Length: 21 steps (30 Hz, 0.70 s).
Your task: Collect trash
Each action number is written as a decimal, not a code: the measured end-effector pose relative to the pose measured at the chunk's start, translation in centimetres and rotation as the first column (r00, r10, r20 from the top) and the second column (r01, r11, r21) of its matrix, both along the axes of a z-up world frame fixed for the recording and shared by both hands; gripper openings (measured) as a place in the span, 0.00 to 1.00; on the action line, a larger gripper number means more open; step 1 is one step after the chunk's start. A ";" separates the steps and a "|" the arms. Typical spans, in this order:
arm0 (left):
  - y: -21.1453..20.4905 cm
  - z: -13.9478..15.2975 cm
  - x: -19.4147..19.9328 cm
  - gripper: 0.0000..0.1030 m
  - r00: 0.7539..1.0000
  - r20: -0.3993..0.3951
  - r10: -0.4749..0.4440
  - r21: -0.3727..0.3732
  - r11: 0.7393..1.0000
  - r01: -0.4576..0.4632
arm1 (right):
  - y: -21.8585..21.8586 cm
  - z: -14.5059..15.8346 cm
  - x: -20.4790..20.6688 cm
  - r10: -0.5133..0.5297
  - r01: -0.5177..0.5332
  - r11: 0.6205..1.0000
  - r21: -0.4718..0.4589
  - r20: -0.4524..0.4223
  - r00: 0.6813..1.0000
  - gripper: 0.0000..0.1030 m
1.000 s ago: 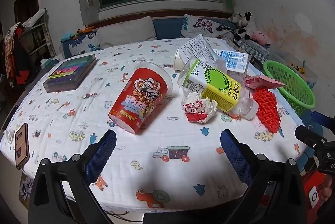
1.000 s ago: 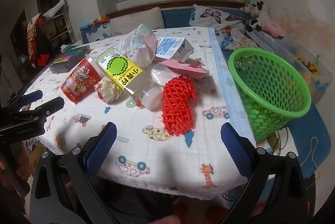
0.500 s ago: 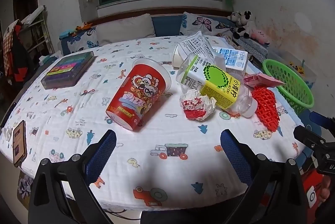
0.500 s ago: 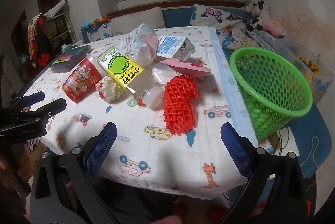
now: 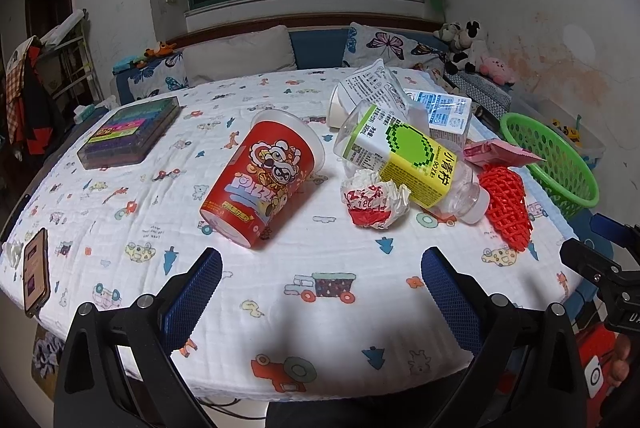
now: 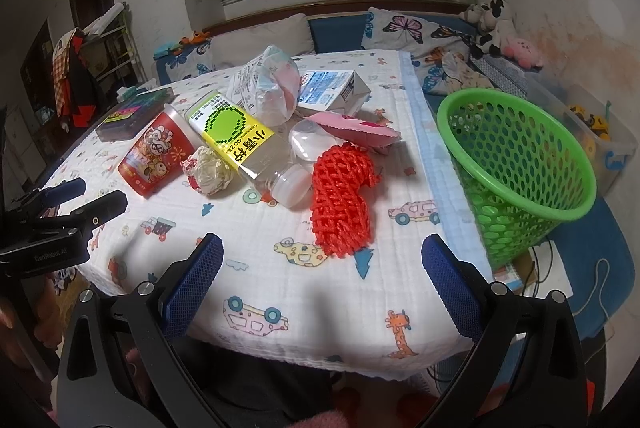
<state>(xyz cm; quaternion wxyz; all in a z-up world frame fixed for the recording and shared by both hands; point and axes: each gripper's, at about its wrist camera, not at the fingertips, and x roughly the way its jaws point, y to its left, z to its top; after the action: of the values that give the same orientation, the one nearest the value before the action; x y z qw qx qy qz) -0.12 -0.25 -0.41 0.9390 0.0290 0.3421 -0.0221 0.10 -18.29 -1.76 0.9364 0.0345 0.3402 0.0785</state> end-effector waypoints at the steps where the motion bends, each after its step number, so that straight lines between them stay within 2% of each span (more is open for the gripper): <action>1: 0.0 0.0 0.0 0.94 1.000 0.001 0.000 0.000 1.000 0.000 | 0.0 0.0 0.0 0.000 0.000 1.000 0.000 -0.001 1.000 0.96; 21: 0.0 -0.8 0.2 0.94 1.000 -0.016 0.003 -0.010 1.000 -0.003 | -0.3 -0.3 0.2 -0.005 0.005 1.000 0.007 -0.013 1.000 0.96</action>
<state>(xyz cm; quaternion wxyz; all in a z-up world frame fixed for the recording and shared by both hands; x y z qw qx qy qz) 0.03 -0.27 -1.19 0.9364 0.0234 0.3494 -0.0229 0.32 -18.60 -2.09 0.9343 0.0390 0.3458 0.0770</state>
